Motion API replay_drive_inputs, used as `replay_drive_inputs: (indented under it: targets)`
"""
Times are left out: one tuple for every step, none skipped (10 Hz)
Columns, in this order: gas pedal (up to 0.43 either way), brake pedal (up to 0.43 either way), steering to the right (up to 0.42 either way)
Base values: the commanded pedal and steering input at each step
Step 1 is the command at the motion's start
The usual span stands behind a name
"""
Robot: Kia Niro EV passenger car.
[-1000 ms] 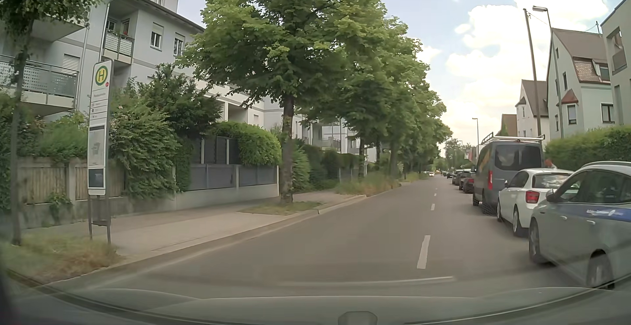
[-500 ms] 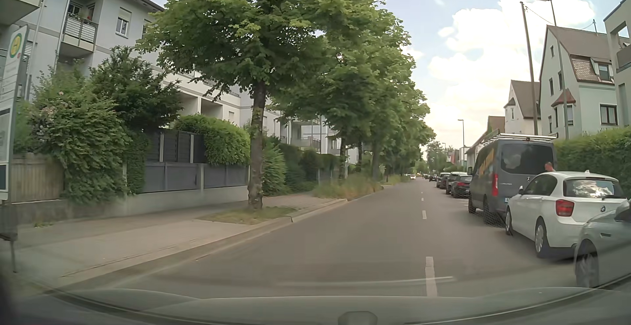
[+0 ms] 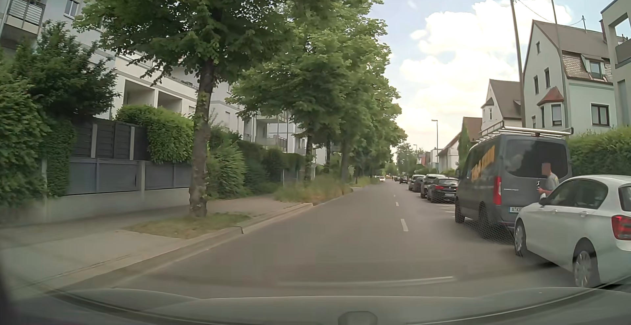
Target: Follow the waypoints while adhering to traffic rules and regulations
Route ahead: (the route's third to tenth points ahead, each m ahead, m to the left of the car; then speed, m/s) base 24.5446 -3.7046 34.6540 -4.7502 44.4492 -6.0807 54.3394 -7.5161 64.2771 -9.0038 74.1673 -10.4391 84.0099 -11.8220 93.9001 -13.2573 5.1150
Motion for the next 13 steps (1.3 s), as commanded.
replay_drive_inputs:
  targets:
    - [0.28,0.0,0.145]
    - [0.28,0.0,0.133]
    - [0.28,0.0,0.118]
    - [0.28,0.0,0.101]
    - [0.268,0.0,0.074]
    - [0.268,0.0,0.051]
    - [0.268,0.0,0.04]
    - [0.268,0.0,0.036]
    - [0.268,0.0,0.036]
    - [0.26,0.0,0.035]
    - [0.26,0.0,0.033]
    - [0.26,0.0,0.031]
    - [0.26,0.0,0.028]
